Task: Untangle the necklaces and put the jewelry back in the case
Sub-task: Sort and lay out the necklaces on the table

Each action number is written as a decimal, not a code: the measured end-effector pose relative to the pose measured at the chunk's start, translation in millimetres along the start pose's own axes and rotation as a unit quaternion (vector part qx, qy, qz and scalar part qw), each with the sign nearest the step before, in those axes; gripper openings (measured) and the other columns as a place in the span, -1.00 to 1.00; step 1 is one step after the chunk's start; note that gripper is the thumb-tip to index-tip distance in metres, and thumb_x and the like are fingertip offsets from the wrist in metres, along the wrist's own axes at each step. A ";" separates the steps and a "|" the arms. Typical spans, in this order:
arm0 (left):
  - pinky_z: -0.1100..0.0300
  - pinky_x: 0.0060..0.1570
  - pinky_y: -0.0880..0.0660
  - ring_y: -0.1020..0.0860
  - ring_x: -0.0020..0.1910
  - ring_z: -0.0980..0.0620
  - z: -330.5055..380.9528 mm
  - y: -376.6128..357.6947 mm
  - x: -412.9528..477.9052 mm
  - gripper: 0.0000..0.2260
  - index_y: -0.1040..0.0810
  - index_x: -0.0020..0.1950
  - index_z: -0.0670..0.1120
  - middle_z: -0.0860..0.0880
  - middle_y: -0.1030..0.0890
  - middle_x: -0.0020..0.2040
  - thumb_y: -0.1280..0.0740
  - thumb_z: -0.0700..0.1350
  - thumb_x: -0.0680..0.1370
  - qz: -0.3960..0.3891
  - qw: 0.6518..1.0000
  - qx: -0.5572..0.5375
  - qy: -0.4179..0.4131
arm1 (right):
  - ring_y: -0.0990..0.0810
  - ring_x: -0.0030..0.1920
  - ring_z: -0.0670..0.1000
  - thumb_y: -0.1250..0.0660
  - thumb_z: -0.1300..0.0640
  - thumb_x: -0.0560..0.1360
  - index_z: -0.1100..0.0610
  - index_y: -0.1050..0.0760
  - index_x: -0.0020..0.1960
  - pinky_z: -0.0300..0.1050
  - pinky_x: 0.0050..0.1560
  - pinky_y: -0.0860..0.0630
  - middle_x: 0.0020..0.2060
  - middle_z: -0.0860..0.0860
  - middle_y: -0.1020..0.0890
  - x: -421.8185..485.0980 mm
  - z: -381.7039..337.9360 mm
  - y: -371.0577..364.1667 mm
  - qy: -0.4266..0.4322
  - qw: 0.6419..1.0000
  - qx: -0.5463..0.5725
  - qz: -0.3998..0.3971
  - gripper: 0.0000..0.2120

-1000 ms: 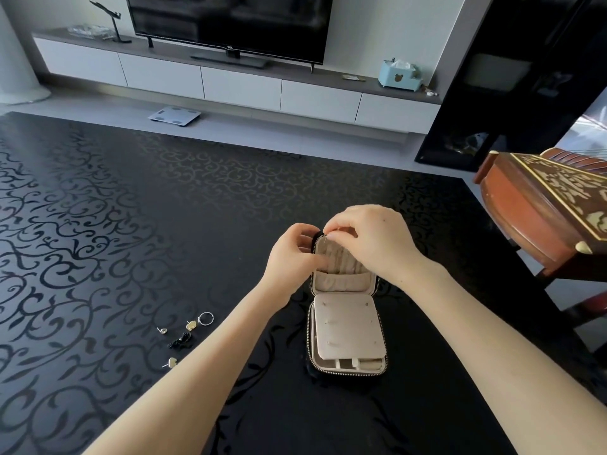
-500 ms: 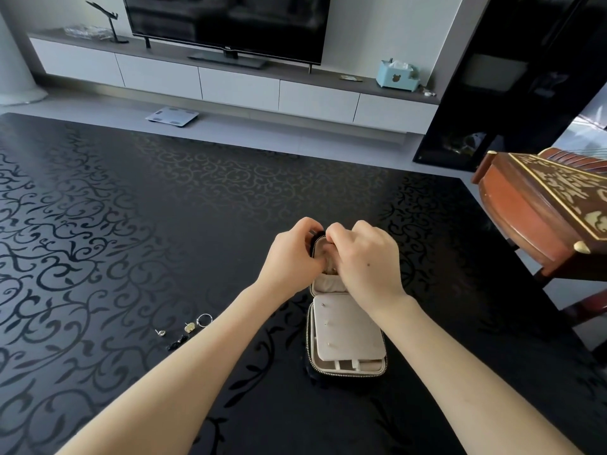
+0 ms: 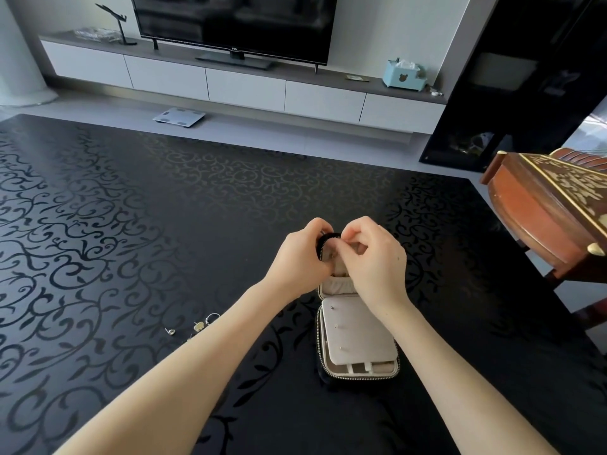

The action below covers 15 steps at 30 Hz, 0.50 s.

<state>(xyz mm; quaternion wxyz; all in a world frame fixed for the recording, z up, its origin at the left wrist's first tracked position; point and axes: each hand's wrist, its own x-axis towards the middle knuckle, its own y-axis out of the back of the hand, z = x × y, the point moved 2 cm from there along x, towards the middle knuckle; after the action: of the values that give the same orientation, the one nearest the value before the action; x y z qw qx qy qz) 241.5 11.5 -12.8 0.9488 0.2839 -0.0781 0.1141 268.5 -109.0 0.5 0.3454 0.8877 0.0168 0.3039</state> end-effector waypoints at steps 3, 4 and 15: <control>0.31 -0.20 -0.51 -0.58 -0.17 0.11 1.2 4.1 1.3 -0.71 -0.47 0.08 -0.04 0.09 -0.57 -0.15 -0.36 -0.26 0.40 -0.019 1.000 -0.003 0.001 | -0.51 -0.28 -0.10 -0.43 0.09 0.43 -0.04 -0.43 -0.20 -0.17 -0.20 -0.46 -0.31 -0.10 -0.61 2.3 -0.1 6.2 -0.017 0.998 0.043 -0.039 -0.83; 0.31 -0.19 -0.51 -0.58 -0.16 0.11 1.3 5.4 1.4 -0.70 -0.47 0.08 -0.04 0.09 -0.57 -0.15 -0.36 -0.27 0.39 -0.027 1.000 -0.006 0.003 | -0.52 -0.27 -0.09 -0.42 0.09 0.44 -0.04 -0.43 -0.19 -0.14 -0.18 -0.48 -0.30 -0.10 -0.62 2.7 0.2 6.7 -0.020 0.997 0.047 -0.051 -0.84; 0.35 -0.28 -0.47 -0.53 -0.31 0.15 1.4 4.7 2.7 -0.85 -0.52 0.04 -0.06 0.04 -0.62 -0.20 -0.32 -0.21 0.48 0.011 0.999 0.028 -0.011 | -0.45 -0.24 -0.13 -0.38 0.12 0.47 0.02 -0.52 -0.09 -0.40 -0.32 -0.29 -0.26 -0.09 -0.62 0.7 -0.3 5.2 0.055 0.996 -0.061 -0.032 -0.95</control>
<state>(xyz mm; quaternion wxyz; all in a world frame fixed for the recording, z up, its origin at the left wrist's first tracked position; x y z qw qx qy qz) 242.7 15.0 -8.6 0.9383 0.3108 -0.0881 0.1237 267.9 -112.6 4.3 0.4066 0.8462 0.0454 0.3415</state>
